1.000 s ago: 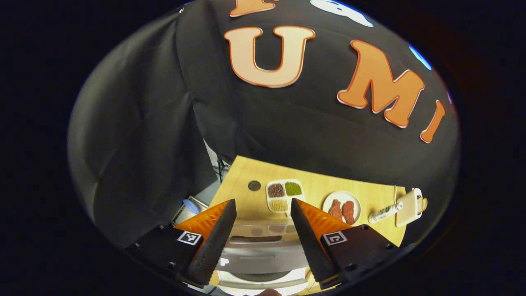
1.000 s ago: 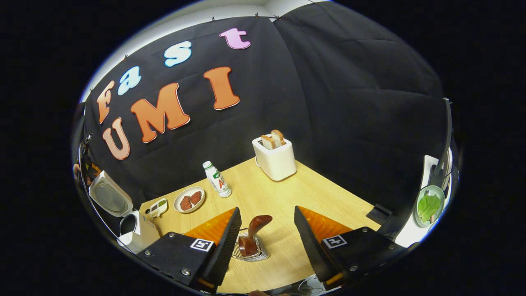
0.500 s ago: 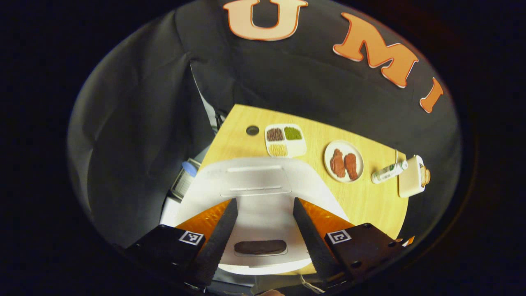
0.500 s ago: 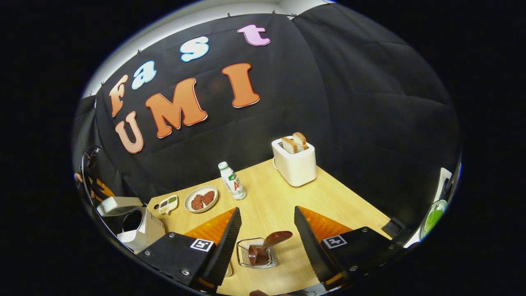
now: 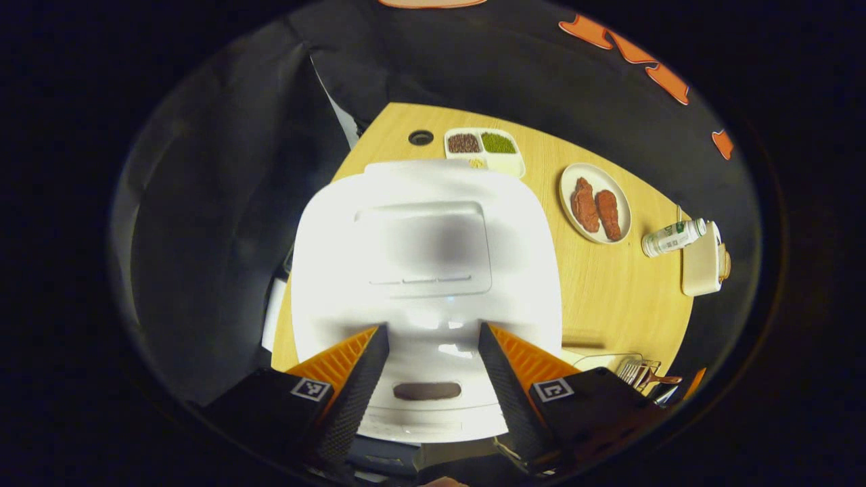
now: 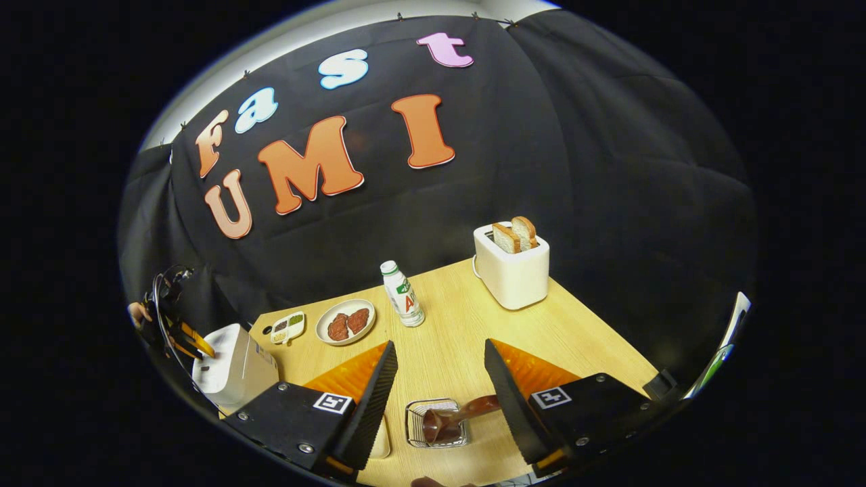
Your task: Close the left gripper, press the button to open the rice cooker; take a wooden spoon from the chopstick holder with the right hand, scoop a spoonful of rice and pour it into the rice cooker, then put the wooden spoon back into the chopstick holder.
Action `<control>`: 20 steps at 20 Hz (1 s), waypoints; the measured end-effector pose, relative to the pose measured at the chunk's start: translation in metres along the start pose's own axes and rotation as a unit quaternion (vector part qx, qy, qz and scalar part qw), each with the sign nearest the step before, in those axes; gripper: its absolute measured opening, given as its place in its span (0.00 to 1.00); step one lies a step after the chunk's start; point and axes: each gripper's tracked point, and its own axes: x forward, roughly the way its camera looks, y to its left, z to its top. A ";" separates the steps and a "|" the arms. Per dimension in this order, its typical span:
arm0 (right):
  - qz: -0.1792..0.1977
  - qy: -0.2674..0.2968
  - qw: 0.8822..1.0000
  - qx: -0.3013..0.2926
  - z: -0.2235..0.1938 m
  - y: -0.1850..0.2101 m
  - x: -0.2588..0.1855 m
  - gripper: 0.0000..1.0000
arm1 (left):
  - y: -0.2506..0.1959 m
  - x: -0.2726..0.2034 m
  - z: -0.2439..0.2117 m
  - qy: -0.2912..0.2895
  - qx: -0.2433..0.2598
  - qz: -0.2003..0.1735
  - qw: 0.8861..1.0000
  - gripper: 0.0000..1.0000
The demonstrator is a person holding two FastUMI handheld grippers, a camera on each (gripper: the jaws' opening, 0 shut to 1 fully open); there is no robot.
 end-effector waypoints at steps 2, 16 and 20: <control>0.007 -0.008 1.000 0.001 0.005 0.006 0.001 0.81 | 0.000 -0.002 -0.003 -0.005 -0.003 0.002 1.000 0.94; 0.052 -0.159 0.981 -0.095 0.105 0.082 0.002 0.81 | -0.017 -0.135 0.043 -0.367 0.043 0.002 0.929 0.92; 0.087 -0.201 0.968 -0.119 0.116 0.119 0.000 0.81 | -0.031 -0.188 0.038 -0.477 0.083 0.016 0.875 0.92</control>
